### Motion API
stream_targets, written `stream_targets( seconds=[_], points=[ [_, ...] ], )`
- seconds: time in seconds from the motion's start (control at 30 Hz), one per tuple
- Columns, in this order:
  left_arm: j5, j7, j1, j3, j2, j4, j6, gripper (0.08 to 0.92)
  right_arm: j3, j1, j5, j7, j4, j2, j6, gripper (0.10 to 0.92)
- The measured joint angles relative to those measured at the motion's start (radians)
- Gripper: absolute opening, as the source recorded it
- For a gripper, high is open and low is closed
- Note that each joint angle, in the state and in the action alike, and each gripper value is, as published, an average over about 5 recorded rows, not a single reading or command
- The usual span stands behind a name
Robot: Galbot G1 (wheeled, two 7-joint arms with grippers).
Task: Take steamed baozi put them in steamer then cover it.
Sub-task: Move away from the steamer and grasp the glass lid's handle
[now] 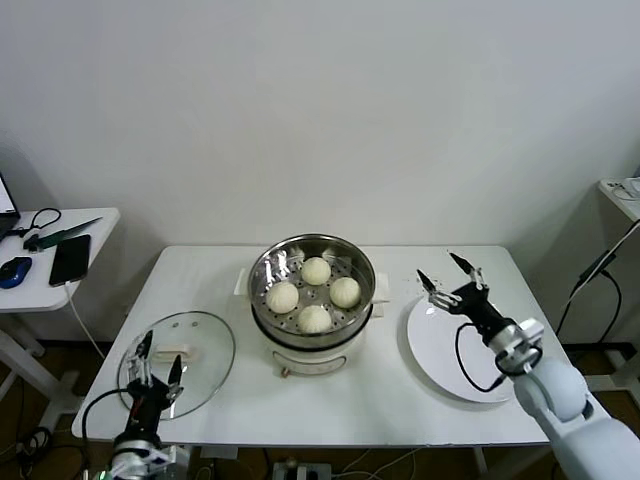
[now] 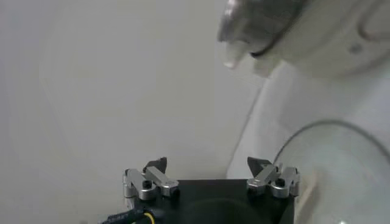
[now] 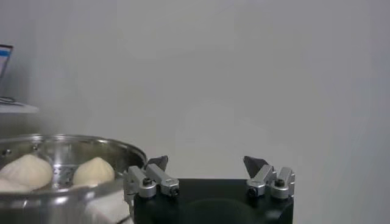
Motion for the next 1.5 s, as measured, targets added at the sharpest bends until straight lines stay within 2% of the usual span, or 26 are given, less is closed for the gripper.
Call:
stream_targets(
  seconds=[0.23, 0.5, 0.83, 1.3, 1.4, 1.5],
  points=[
    [0.232, -0.009, -0.080, -0.009, 0.027, 0.132, -0.021, 0.823, 0.118, -0.138, -0.043, -0.025, 0.015, 0.050, 0.004, 0.823],
    [0.374, -0.022, -0.165, -0.029, 0.047, 0.276, -0.031, 0.823, 0.171, -0.203, -0.082, -0.039, 0.010, 0.085, 0.006, 0.823],
    [0.424, -0.079, -0.259, -0.032, 0.062, 0.394, -0.033, 0.823, 0.200, -0.234, -0.113, -0.048, -0.004, 0.110, 0.009, 0.823],
    [0.431, -0.127, -0.341, -0.020, 0.071, 0.497, -0.031, 0.823, 0.227, -0.271, -0.153, -0.073, -0.018, 0.135, 0.029, 0.823],
    [0.425, -0.133, -0.348, -0.018, 0.073, 0.508, -0.034, 0.794, 0.231, -0.276, -0.161, -0.079, -0.022, 0.140, 0.033, 0.823],
    [0.420, -0.137, -0.357, -0.018, 0.075, 0.522, -0.038, 0.719, 0.232, -0.278, -0.168, -0.084, -0.026, 0.145, 0.038, 0.823]
  ],
)
